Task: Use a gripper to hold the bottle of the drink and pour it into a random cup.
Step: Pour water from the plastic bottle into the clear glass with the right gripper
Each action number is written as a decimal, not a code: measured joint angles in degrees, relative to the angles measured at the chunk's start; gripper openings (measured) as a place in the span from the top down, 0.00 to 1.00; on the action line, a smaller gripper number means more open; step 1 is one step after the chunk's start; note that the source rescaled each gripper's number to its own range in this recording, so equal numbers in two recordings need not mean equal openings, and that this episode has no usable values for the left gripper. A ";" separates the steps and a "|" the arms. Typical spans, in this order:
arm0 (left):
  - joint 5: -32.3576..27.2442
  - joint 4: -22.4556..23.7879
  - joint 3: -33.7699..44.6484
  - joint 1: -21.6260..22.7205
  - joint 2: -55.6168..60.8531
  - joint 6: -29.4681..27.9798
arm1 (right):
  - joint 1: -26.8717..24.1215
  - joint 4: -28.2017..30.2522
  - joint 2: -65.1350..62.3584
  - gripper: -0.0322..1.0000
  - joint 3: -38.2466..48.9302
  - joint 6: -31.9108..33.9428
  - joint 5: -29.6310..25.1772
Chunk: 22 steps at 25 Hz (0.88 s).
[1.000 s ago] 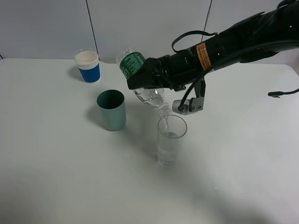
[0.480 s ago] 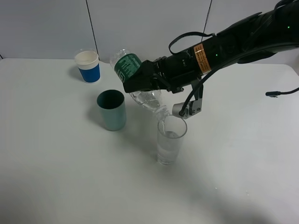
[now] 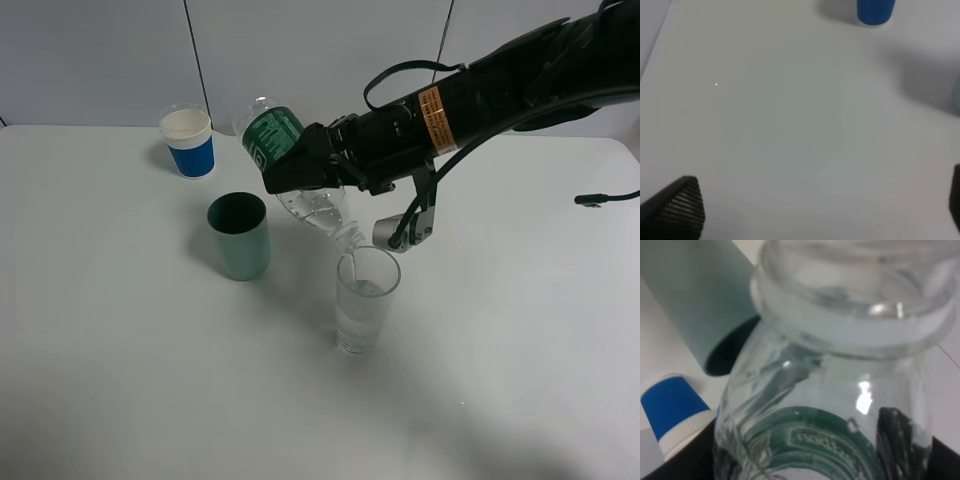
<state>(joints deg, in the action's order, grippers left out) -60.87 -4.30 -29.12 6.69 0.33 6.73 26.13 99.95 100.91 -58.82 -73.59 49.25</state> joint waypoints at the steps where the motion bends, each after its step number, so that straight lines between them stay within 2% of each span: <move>1: 0.00 0.00 0.00 0.00 0.00 0.00 | 0.00 0.00 -0.16 0.94 0.00 0.00 0.09; 22: 0.00 0.00 0.00 0.00 0.00 0.00 | 0.64 0.00 -0.29 0.94 0.00 -2.54 0.20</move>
<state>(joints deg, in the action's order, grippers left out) -60.87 -4.30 -29.12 6.69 0.33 6.73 26.77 99.95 100.62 -58.82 -76.13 49.45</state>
